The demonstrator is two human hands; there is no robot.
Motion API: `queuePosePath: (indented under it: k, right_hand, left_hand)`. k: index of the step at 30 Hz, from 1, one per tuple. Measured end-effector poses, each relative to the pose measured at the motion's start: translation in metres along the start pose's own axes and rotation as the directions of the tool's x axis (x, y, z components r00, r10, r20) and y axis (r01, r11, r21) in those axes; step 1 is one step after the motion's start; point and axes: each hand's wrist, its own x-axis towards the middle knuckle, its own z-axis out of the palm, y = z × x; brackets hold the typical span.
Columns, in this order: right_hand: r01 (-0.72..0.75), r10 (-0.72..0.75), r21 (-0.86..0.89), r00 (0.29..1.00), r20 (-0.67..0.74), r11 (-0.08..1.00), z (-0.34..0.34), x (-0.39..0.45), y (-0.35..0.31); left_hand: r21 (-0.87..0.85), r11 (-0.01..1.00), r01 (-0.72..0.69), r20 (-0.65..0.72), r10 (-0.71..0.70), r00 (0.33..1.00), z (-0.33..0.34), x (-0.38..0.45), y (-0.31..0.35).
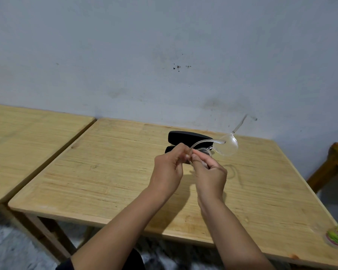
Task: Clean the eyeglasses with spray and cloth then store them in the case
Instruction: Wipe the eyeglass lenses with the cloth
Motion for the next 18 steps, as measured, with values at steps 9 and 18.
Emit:
queuePosePath:
  k: [9,18]
  right_hand:
    - [0.158,-0.034,-0.269,0.909,0.416,0.950,-0.014,0.008,-0.018]
    - [0.037,-0.033,-0.091,0.998,0.044,0.995,-0.003,0.005,-0.007]
  left_hand:
    - [0.080,0.996,0.024,0.003,-0.025,1.000,-0.022,0.013,-0.008]
    - [0.060,0.995,0.075,-0.008,-0.075,0.997,-0.019,0.005,-0.008]
